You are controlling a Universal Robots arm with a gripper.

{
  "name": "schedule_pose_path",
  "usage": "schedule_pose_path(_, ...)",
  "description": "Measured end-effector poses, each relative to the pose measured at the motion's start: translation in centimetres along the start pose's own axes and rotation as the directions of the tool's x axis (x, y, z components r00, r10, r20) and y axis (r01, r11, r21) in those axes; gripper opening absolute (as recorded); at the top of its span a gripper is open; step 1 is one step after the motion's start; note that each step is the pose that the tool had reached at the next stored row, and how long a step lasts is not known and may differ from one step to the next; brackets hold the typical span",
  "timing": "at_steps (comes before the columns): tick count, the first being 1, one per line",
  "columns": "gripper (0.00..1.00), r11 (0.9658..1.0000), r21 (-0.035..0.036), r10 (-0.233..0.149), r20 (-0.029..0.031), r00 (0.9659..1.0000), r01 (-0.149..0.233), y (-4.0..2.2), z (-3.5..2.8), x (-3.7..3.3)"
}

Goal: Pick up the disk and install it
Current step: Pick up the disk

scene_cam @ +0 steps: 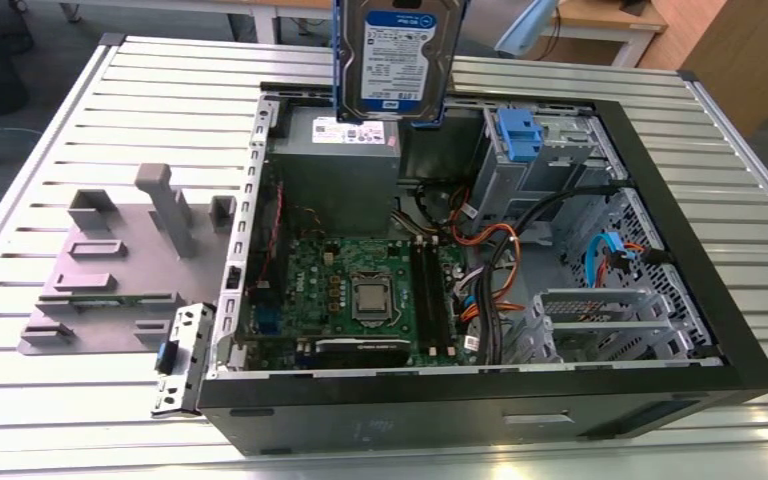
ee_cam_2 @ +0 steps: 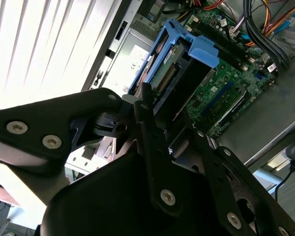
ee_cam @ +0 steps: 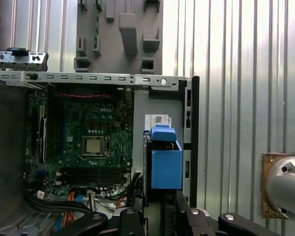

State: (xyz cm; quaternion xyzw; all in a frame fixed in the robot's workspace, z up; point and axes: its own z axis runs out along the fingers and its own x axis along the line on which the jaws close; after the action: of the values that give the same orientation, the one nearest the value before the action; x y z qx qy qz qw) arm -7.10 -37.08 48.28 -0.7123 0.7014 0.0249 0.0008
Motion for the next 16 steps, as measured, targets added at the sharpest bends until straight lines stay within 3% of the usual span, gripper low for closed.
schedule_pose_path(4,0.35,1.0000,0.0000,0.000,0.0000,1.0000,0.000,-0.54,-0.01,0.01)
schedule_pose_path(16,0.35,1.0000,0.0000,0.000,0.0001,1.0000,0.000,-3.03,0.03,0.06)
